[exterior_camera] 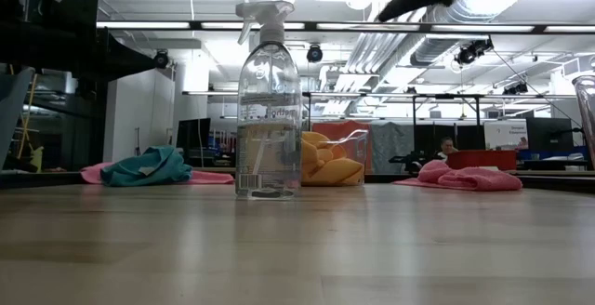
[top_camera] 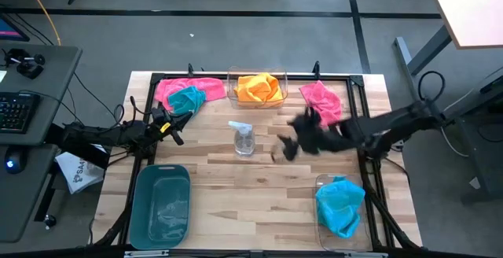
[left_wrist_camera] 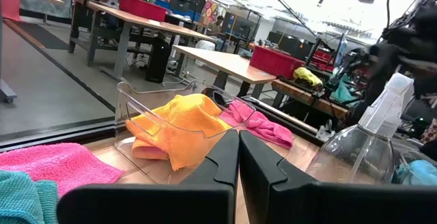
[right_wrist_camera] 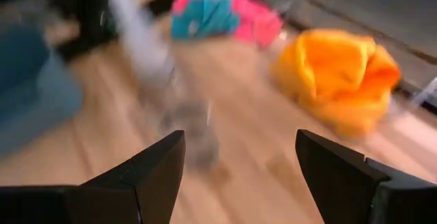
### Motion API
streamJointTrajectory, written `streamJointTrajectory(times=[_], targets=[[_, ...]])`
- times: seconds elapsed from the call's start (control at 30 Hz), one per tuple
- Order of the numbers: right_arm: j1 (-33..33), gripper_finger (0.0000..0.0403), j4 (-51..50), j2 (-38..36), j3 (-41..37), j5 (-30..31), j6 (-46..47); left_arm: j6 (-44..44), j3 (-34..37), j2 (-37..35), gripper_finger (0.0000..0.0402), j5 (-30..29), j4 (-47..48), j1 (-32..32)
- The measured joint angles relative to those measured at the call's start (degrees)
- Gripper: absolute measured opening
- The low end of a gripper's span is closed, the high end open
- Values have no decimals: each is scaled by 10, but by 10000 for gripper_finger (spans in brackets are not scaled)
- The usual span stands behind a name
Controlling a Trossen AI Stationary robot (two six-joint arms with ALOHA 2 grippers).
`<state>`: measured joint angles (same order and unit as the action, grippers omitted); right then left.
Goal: Sort microfiber towel by color & place in baskets
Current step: Put the blue microfiber cloth into the bottom transparent bin
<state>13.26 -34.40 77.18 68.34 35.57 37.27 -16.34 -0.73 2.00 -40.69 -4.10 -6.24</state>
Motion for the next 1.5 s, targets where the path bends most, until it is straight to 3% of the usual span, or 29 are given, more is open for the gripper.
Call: streamJointTrajectory(times=[0.3, 0.47, 0.57, 0.67, 0.83, 0.93, 1.0, 1.13, 1.2, 1.3, 1.5], targets=[[-198, 275, 268, 17, 0, -184, -47, -43, 0, 0, 0, 1, -14, 0], [-251, 275, 315, 16, 0, -229, -28, -152, 0, 0, 0, 12, -148, 1], [-268, 275, 306, 15, 0, -238, -26, -150, -13, 24, 1, 26, -225, 20], [-281, 275, 296, 15, 0, -242, -44, -147, -78, 74, 14, 33, -158, 51], [-312, 275, 295, 15, 0, -267, -78, -149, -250, 212, 71, 51, 120, 147], [-332, 275, 294, 15, 0, -291, -93, -122, -343, 300, 109, 124, 256, 235], [-344, 275, 294, 15, 0, -314, -103, -102, -387, 367, 129, 192, 299, 301], [-361, 275, 281, 15, 0, -361, -117, -93, -441, 492, 155, 316, 407, 418], [-366, 275, 266, 15, 0, -380, -121, -108, -458, 546, 163, 346, 463, 452], [-369, 275, 232, 15, 0, -391, -123, -119, -461, 600, 168, 350, 506, 473], [-369, 275, 178, 15, 0, -392, -123, -116, -461, 671, 169, 296, 451, 476]])
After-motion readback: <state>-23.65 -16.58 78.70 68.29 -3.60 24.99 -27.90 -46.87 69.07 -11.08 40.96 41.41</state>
